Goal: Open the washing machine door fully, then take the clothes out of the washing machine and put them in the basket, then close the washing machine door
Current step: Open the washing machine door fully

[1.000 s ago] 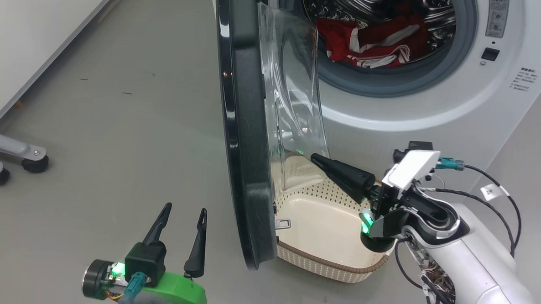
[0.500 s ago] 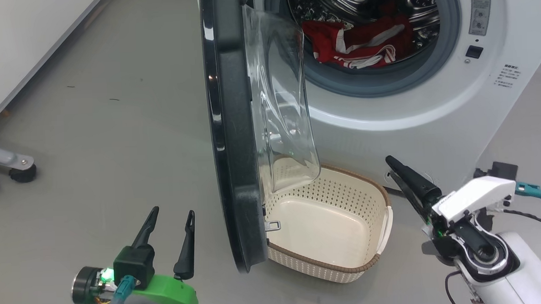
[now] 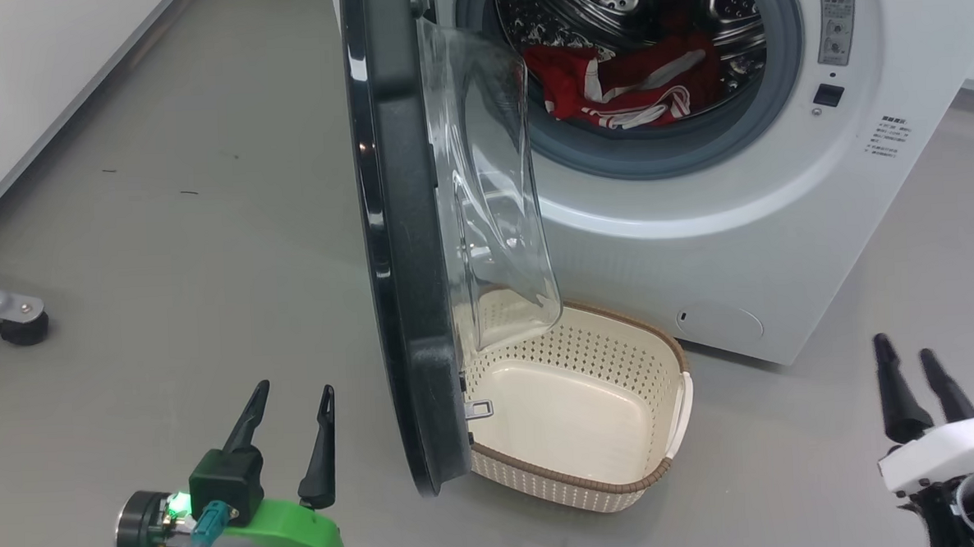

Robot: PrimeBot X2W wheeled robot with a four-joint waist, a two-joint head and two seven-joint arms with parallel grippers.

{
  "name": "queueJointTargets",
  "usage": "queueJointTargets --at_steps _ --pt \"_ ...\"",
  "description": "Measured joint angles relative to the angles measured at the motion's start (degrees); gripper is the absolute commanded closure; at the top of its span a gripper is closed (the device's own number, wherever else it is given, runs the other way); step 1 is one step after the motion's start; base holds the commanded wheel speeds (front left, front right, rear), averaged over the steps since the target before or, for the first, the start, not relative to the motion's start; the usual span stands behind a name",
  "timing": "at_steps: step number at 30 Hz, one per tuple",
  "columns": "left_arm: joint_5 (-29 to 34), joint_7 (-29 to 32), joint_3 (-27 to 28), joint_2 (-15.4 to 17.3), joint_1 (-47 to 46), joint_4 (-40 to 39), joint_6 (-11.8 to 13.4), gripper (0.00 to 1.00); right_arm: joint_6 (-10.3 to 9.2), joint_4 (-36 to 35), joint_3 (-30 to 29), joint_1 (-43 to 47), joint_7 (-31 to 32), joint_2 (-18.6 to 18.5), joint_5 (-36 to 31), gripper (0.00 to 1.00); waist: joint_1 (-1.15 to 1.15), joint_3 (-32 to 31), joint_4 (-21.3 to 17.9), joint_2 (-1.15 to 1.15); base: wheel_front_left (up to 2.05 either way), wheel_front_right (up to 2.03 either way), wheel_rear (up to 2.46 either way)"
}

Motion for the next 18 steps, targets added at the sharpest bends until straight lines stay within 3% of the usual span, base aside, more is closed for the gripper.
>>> queueJointTargets --at_steps 4,8,11,14,18 --pt "0.00 0.00 0.55 0.05 0.01 0.02 0.09 0.00 -4.42 1.18 -0.56 1.08 -6.48 -3.21 -8.81 0.00 0.00 0.03 -0.39 0.00 0.00 0.00 0.00" --pt "0.00 0.00 0.53 0.04 0.01 0.14 0.08 0.00 -9.25 1.47 -2.02 1.53 -4.52 -5.13 -16.64 0.00 0.00 -0.02 -0.60 0.00 0.00 0.00 0.00" --pt "0.00 0.00 0.81 0.04 0.05 0.21 0.09 0.00 -12.17 -0.60 -5.08 1.88 -3.42 -4.59 -21.41 0.00 0.00 -0.07 -0.82 0.00 0.00 0.00 0.00" --pt "0.00 0.00 1.18 0.04 0.07 0.23 0.09 0.00 -12.44 -5.11 -9.31 1.88 -3.31 -3.34 -26.92 0.00 0.00 -0.05 -1.08 0.00 0.00 0.00 0.00" --pt "0.01 0.00 1.37 0.04 0.08 0.24 0.08 0.00 -12.44 -8.64 -10.77 3.49 -3.31 -0.38 -31.58 0.00 0.00 0.13 -1.32 0.00 0.00 0.00 0.00"
